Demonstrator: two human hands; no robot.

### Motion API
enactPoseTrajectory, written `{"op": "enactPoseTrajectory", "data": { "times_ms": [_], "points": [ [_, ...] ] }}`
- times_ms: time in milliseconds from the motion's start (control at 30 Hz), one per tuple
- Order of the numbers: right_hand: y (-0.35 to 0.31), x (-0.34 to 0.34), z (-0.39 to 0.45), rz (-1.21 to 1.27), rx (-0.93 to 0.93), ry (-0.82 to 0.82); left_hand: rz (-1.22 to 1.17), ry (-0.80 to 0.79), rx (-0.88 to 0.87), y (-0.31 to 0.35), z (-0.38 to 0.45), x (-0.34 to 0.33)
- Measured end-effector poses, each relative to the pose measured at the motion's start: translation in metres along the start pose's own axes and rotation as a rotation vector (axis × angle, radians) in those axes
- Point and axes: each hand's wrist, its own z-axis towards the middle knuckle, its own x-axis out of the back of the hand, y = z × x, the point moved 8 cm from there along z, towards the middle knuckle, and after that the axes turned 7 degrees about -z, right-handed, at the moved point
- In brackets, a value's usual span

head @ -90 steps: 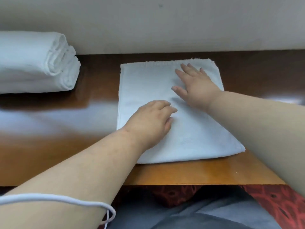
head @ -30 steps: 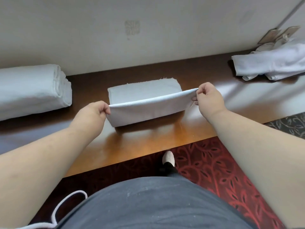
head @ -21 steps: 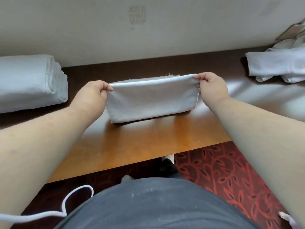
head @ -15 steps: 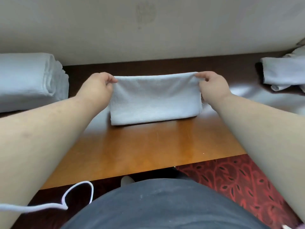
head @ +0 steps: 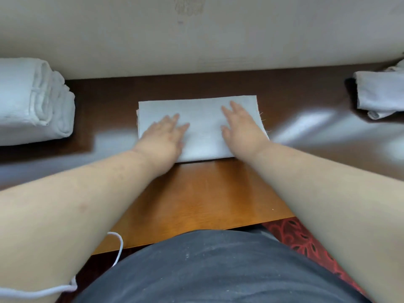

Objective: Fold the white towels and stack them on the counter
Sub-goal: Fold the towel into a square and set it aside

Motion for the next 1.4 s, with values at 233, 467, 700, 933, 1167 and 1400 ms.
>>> {"op": "enactPoseTrajectory", "data": {
  "times_ms": [233, 467, 700, 933, 1167, 1400],
  "points": [
    [0.044, -0.062, -0.023, -0.312, 0.031, -0.151, 0.028, -0.079, 0.094, -0.015, -0.019, -0.064],
    [0.075, -0.043, -0.03, -0.228, -0.148, -0.232, -0.043, -0.062, 0.247, -0.038, -0.033, -0.051],
    [0.092, -0.021, -0.047, 0.57, -0.846, 0.144, -0.741, 0.351, 0.974, -0.078, -0.056, -0.03],
    [0.102, -0.017, -0.03, 0.667, -0.951, -0.175, -1.081, 0.22, 1.106, -0.099, -0.05, -0.03],
    [0.091, 0.0, -0.018, 0.589, -0.67, -0.108, -0.826, 0.263, 0.823, -0.091, -0.042, 0.001],
    [0.067, 0.034, -0.012, 0.519, -0.343, -0.067, -0.85, 0.196, 0.725, -0.068, -0.056, 0.027]
  ]
}}
